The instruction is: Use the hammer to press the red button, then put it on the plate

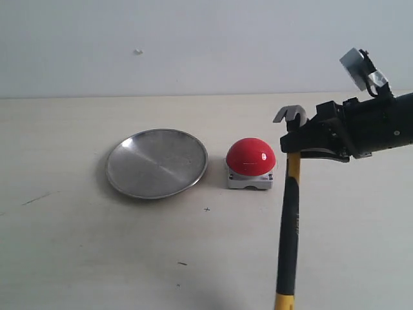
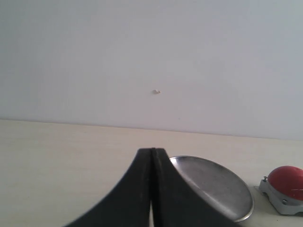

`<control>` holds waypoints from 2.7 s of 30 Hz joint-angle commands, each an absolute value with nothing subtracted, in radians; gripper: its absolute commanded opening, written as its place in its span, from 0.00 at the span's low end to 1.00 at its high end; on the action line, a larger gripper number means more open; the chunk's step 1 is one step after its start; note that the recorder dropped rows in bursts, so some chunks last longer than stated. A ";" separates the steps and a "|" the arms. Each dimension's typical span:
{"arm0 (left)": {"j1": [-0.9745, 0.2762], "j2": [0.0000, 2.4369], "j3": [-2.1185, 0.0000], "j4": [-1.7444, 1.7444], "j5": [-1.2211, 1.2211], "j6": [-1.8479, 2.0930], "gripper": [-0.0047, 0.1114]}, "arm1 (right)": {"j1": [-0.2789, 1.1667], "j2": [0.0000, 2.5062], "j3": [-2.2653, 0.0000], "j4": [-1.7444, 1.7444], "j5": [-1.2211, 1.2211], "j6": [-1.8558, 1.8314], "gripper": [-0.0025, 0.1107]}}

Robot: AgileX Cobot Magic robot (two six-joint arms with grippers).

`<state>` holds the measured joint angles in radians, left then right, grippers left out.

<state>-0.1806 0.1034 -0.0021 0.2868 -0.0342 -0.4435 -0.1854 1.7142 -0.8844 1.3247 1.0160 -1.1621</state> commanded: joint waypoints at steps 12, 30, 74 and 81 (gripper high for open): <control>-0.188 0.098 0.000 0.281 -0.041 -0.440 0.04 | -0.186 1.686 -0.654 1.744 1.221 -1.461 0.02; -0.188 0.098 0.000 0.281 -0.041 -0.440 0.04 | -0.186 1.618 -0.626 1.744 1.221 -1.492 0.02; -0.188 0.098 0.000 0.283 -0.130 -0.662 0.04 | -0.186 1.379 -0.667 1.744 0.971 -1.361 0.02; -0.188 0.139 0.000 0.287 -0.178 -0.770 0.04 | -0.093 1.379 -0.667 1.744 0.886 -1.359 0.02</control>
<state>-0.1806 0.1122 -0.0021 0.2868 -0.1502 -0.7428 -0.1373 1.3938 -0.6517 1.6998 0.8948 -1.3600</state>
